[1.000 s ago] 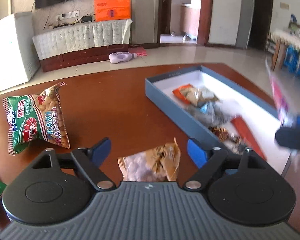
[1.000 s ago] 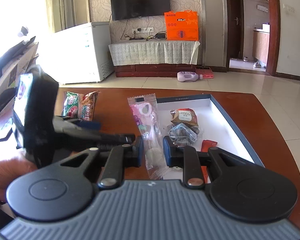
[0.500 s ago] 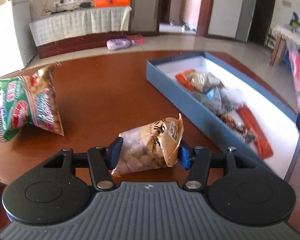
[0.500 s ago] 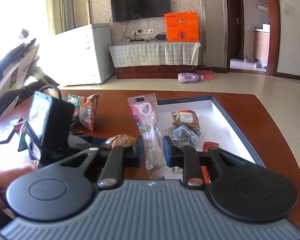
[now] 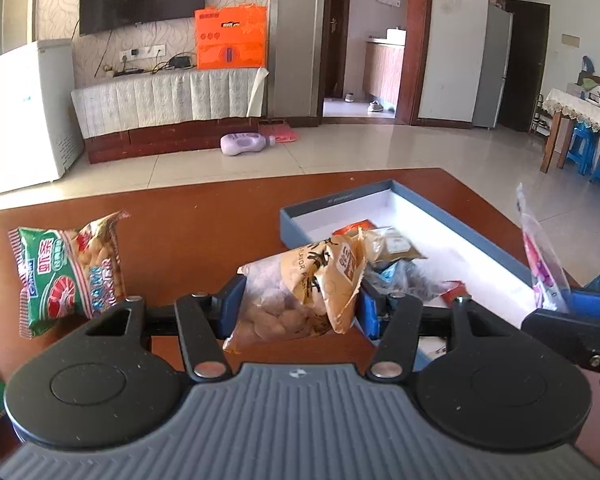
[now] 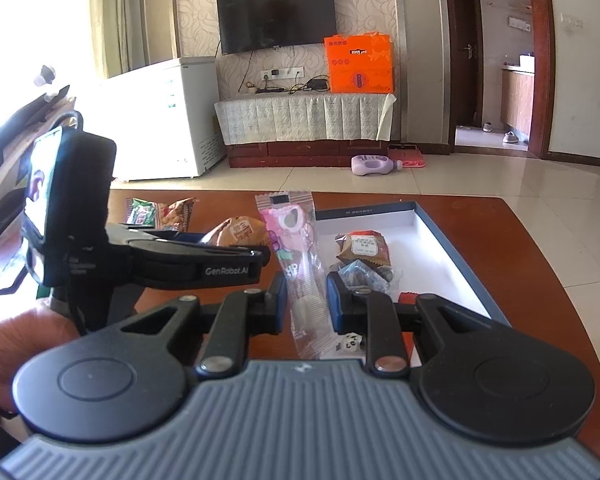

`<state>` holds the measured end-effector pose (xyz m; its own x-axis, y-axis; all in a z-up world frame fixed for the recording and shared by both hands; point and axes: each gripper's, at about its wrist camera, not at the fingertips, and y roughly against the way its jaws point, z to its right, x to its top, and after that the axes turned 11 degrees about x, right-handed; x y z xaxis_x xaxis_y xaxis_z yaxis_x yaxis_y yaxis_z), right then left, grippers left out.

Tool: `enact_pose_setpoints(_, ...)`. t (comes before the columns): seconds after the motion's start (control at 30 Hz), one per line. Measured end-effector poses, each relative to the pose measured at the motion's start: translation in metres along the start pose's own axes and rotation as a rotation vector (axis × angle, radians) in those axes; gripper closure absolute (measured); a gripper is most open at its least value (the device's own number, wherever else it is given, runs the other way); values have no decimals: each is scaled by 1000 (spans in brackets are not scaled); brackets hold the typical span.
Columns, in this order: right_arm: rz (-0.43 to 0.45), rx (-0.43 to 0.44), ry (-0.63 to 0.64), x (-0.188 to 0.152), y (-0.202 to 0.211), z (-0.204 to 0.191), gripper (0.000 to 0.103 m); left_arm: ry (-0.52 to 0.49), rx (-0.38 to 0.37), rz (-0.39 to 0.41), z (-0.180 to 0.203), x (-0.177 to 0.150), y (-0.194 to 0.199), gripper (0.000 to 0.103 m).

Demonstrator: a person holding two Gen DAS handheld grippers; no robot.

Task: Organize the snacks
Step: 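Lower the peanut bag into the box with the left gripper while the right gripper carries the packet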

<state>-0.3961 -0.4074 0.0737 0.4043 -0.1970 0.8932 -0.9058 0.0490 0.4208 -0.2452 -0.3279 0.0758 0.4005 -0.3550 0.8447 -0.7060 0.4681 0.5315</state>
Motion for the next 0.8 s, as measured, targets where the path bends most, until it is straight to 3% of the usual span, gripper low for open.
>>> enact_pose_setpoints(0.33, 51, -40, -18, -1, 11, 14, 79, -30, 6, 35, 18, 4, 4, 41)
enact_pose_setpoints(0.8, 37, -63, -30, -1, 12, 29, 79, -37, -22, 45, 46, 12, -11, 41)
